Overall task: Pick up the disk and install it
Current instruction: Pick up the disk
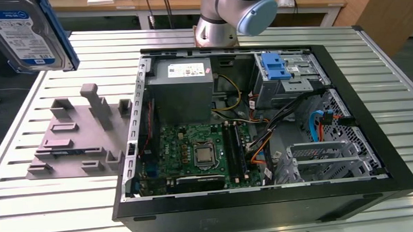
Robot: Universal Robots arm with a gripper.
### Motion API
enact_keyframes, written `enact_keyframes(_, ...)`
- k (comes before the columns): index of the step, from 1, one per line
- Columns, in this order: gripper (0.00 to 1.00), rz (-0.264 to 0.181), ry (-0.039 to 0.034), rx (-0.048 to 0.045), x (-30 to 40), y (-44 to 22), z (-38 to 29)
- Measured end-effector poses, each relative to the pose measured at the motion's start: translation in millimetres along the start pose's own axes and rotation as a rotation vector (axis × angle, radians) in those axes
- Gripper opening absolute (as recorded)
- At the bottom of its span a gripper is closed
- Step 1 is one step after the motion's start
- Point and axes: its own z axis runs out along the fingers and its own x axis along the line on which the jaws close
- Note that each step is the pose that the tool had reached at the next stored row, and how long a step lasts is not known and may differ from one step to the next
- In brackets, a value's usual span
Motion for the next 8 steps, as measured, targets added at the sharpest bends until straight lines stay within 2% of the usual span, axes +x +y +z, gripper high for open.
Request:
enact_keyframes(4,0.36,0.000,0.0001,-0.0001,5.6,-0.5,-0.1)
enact_keyframes(8,0.36,0.000,0.0000,-0.0001,7.0,-5.8,-0.1)
